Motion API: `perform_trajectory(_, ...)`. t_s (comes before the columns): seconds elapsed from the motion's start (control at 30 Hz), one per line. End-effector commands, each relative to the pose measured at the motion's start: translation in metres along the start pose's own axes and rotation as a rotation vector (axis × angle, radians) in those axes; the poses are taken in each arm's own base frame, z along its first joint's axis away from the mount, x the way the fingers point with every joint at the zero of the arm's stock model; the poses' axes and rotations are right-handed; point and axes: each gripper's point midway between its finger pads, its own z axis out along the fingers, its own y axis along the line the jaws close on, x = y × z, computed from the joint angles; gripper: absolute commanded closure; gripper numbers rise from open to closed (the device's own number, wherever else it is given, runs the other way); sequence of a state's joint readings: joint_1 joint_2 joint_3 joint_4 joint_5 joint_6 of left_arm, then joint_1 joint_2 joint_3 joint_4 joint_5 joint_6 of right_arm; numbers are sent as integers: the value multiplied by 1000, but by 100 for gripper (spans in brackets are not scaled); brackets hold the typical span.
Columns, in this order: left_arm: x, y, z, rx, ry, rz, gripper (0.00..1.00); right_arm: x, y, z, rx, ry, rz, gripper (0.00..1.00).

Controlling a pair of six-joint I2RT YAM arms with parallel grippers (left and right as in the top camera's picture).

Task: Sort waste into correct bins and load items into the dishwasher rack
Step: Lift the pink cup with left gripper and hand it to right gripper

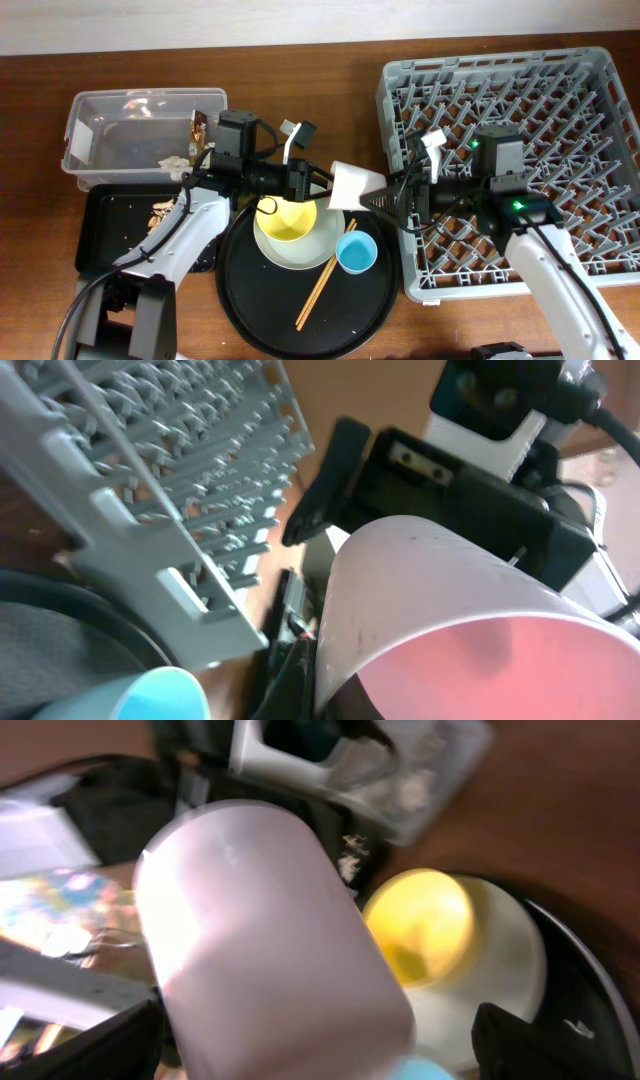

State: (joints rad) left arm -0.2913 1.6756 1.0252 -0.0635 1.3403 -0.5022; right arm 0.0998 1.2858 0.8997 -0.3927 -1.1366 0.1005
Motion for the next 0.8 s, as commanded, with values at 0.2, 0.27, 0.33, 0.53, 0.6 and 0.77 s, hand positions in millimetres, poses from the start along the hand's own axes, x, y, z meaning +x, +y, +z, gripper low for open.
perform_trajectory(0.2, 2, -12, 0, 49, 27, -53, 100, -1, 36, -1, -253, 19, -43, 7)
perform_trajectory(0.27, 2, -12, 2, 47, 29, -54, 100, -1, 35, 0, -246, 18, -43, 9)
perform_trajectory(0.33, 4, -13, 5, 48, 37, -57, 100, -1, 35, 0, -245, 18, -43, 10)
perform_trajectory(0.53, 4, -13, 7, 47, 40, -64, 100, -2, 34, 0, -241, 17, -43, 17)
perform_trajectory(0.6, 3, -14, 7, 49, 38, -73, 100, -1, 27, 1, -198, 16, -33, 20)
perform_trajectory(0.77, 3, -14, 7, 48, 37, -69, 100, -1, 26, 1, -197, 17, -29, 26)
